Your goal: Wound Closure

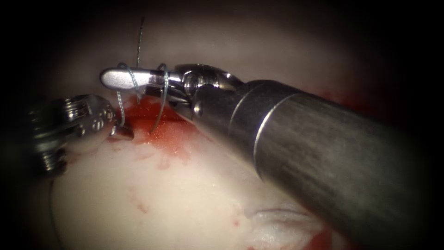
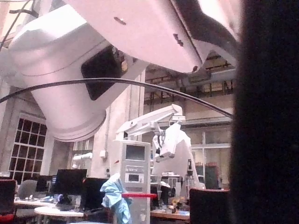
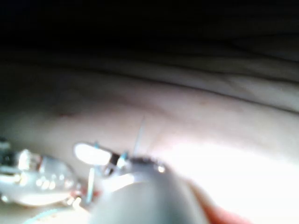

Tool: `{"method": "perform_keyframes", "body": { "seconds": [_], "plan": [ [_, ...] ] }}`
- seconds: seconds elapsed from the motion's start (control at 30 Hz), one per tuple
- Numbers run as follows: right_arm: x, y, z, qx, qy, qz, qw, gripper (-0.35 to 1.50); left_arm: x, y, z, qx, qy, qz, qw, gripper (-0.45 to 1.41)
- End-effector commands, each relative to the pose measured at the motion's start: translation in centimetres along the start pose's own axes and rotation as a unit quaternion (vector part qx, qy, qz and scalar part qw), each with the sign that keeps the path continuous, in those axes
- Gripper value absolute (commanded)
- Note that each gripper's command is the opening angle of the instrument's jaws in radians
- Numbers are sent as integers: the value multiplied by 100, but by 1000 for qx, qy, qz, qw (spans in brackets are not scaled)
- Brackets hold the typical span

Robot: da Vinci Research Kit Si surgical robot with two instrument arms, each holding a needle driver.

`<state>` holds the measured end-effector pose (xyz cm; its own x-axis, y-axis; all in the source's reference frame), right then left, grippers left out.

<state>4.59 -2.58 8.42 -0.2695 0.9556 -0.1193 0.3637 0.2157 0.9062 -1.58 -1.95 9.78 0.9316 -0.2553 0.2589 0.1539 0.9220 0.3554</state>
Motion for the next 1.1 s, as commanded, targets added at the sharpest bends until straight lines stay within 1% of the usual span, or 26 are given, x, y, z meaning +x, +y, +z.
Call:
{"method": "perform_keyframes", "body": {
  "seconds": [0.03, 0.07, 0.1, 0.17, 0.2, 0.23, 0.3, 0.33, 0.37, 0.4, 0.43, 0.5, 0.53, 0.6, 0.63, 0.7, 0.73, 0.8, 0.87, 0.9, 0.93, 0.97, 1.0, 1.03, 1.07, 1.1],
  "plan": [
    [6, 0, 12, -22, -5, -14, 1000, -35, -10, 9, -7, -3, -4, -2, 1000, -45],
    [7, -2, 14, -57, -5, -24, 998, -35, -10, 7, -8, -1, -6, -2, 1000, -45],
    [7, -2, 14, -57, -5, -24, 998, -35, -10, 7, -8, -1, -6, -2, 1000, -45],
    [8, -6, 17, -116, -8, -48, 992, -35, -11, 4, -10, 0, -6, -2, 1000, -45],
    [8, -8, 18, -154, -12, -63, 986, -35, -11, 3, -10, -1, -6, -2, 1000, -45],
    [9, -11, 20, -197, -22, -88, 976, -35, -14, 1, -12, -2, -7, -3, 1000, -45],
    [9, -12, 21, -224, -41, -116, 967, -35, -16, 0, -14, -3, -8, -4, 1000, -45],
    [9, -12, 21, -224, -41, -116, 967, -35, -16, 0, -14, -3, -8, -4, 1000, -45],
    [9, -11, 21, -245, -49, -148, 957, -35, -17, -1, -16, -4, -9, -4, 1000, -45],
    [9, -11, 22, -255, -52, -158, 953, -35, -18, -2, -16, -3, -9, -4, 1000, -45],
    [9, -11, 22, -255, -52, -158, 953, -35, -18, -2, -16, -3, -9, -4, 1000, -45],
    [9, -8, 25, -287, -68, -191, 936, -35, -21, -6, -15, -4, -9, -9, 1000, -45],
    [9, -7, 26, -304, -83, -215, 924, -35, -22, -7, -15, -4, -9, -6, 1000, -45],
    [9, -7, 27, -317, -100, -230, 915, -35, -22, -8, -15, -4, -8, -3, 1000, -45],
    [9, -7, 27, -317, -100, -230, 915, -35, -22, -8, -15, -4, -8, -3, 1000, -45],
    [9, -7, 26, -326, -120, -249, 904, -35, -22, -9, -15, -4, -9, -2, 1000, -45],
    [9, -6, 26, -330, -134, -272, 894, -35, -22, -9, -15, -5, -8, 1, 1000, -45],
    [10, -6, 26, -332, -141, -294, 885, -35, -22, -10, -15, -3, -8, 5, 1000, -45],
    [11, -6, 26, -338, -158, -333, 866, -35, -21, -11, -16, 0, -9, 12, 1000, -45],
    [12, -7, 26, -351, -174, -353, 850, -35, -20, -13, -17, 0, -10, 16, 1000, -45],
    [12, -7, 26, -356, -182, -365, 841, -35, -20, -13, -17, 1, -10, 16, 1000, -45],
    [12, -7, 26, -356, -182, -365, 841, -35, -20, -13, -17, 1, -10, 16, 1000, -45],
    [11, -8, 25, -366, -195, -379, 827, -35, -20, -13, -19, 2, -10, 16, 1000, -45],
    [11, -8, 25, -366, -195, -379, 827, -35, -20, -13, -19, 2, -10, 16, 1000, -45],
    [11, -10, 25, -370, -201, -385, 821, -35, -18, -13, -21, 3, -11, 18, 1000, -45],
    [11, -10, 24, -371, -203, -387, 819, -35, -17, -14, -21, 4, -11, 20, 1000, -45]
  ]
}}
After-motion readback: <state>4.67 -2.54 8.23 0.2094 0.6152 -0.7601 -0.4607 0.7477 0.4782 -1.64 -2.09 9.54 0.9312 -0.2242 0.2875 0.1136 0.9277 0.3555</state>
